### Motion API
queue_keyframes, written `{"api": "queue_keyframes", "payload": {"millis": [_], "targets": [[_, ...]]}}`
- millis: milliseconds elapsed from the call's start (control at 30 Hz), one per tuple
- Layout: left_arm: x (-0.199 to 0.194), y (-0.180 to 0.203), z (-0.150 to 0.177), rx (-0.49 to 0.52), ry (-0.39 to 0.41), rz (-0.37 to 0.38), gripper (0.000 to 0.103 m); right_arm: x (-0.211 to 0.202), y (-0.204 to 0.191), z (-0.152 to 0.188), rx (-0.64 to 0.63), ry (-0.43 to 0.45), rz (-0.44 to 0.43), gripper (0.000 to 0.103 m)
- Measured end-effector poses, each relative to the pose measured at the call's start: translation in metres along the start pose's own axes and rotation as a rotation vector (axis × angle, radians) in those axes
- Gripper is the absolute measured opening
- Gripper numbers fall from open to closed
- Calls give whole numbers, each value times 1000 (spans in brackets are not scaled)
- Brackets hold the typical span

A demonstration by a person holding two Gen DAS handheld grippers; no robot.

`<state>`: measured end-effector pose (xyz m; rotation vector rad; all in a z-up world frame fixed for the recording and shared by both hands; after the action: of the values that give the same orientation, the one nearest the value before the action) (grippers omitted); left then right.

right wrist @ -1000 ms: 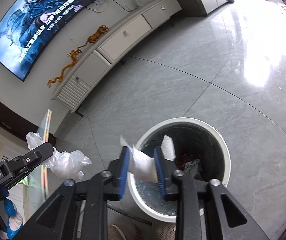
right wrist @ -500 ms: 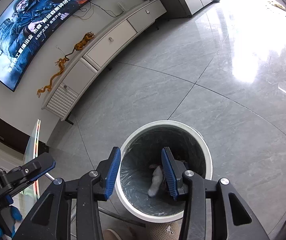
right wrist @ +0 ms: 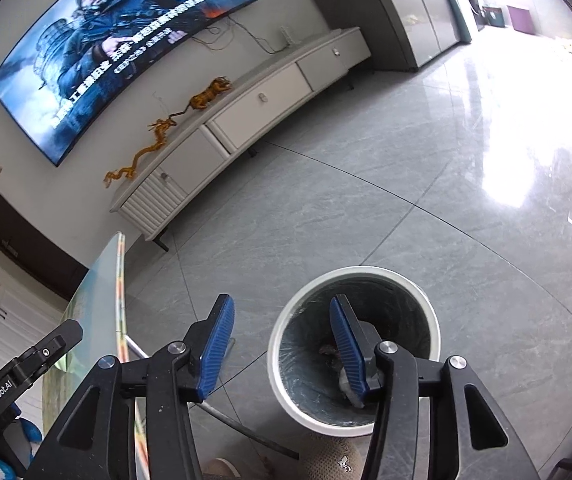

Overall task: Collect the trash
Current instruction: 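Move both tools back over the last items on the table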

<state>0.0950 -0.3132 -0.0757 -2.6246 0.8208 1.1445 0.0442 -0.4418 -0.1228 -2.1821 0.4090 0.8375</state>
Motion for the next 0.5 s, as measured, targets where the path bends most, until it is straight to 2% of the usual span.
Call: {"api": "queue_keyframes", "payload": {"millis": [200,500], "targets": [[-46,-36,11,-16,77,-120,47,-7,-33,8,-76,10,-18,51],[-98,-72,24,-66,157,-199,50,-16,-70,23,-178,20,-30,55]]}}
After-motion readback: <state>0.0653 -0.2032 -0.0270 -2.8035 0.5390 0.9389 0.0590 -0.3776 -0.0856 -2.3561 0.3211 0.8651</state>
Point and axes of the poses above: each gripper's, at about its wrist camera, not at the fingertips, and x roughly the way its jaws point, y to its right, z to its underside, the point moved 7 cm from there along x, roughly the way its jaws point, and after that the axes turned 6 degrees about x, right-handed, at the moved point
